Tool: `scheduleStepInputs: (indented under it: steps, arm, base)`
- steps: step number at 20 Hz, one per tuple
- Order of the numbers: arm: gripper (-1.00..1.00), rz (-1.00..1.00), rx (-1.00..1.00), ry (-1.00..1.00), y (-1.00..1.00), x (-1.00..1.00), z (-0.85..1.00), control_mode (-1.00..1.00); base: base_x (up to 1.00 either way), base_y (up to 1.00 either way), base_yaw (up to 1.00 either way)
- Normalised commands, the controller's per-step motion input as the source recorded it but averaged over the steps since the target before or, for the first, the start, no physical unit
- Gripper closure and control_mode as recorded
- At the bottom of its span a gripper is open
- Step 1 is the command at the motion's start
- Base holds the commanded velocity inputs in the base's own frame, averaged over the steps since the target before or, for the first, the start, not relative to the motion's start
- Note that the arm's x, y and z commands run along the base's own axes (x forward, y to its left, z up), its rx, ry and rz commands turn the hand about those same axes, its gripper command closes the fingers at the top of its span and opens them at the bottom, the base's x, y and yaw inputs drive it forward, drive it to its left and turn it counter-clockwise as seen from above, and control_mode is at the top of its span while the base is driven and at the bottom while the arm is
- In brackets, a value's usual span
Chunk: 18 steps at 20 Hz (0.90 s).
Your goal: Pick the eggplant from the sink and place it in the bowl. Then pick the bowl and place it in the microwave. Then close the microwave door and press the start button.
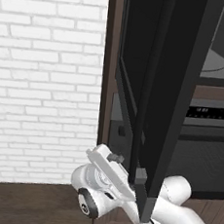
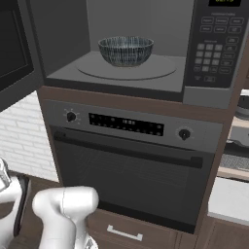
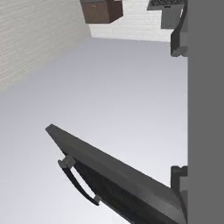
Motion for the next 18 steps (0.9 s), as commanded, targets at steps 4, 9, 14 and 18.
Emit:
scheduleStepInputs:
  steps: [4,9,14,18]
  arm:
    - [-1.0,0.18,0.0,0.0,0.44,-0.02,0.05,-1.0]
    - [-1.0,0.25,0.0,0.05,0.34,-0.01,0.07,-1.0]
    - [-1.0,0.31,0.06,0.01,0.06,0.0,0.12,-1.0]
    - [-1.0,0.29,0.11,0.01,0.0,0.0,0.37,-1.0]
  base:
    - [0.0,0.0,0.0]
    - [0.0,0.0,0.0]
    - [0.0,0.0,0.0]
    - [0.0,0.0,0.0]
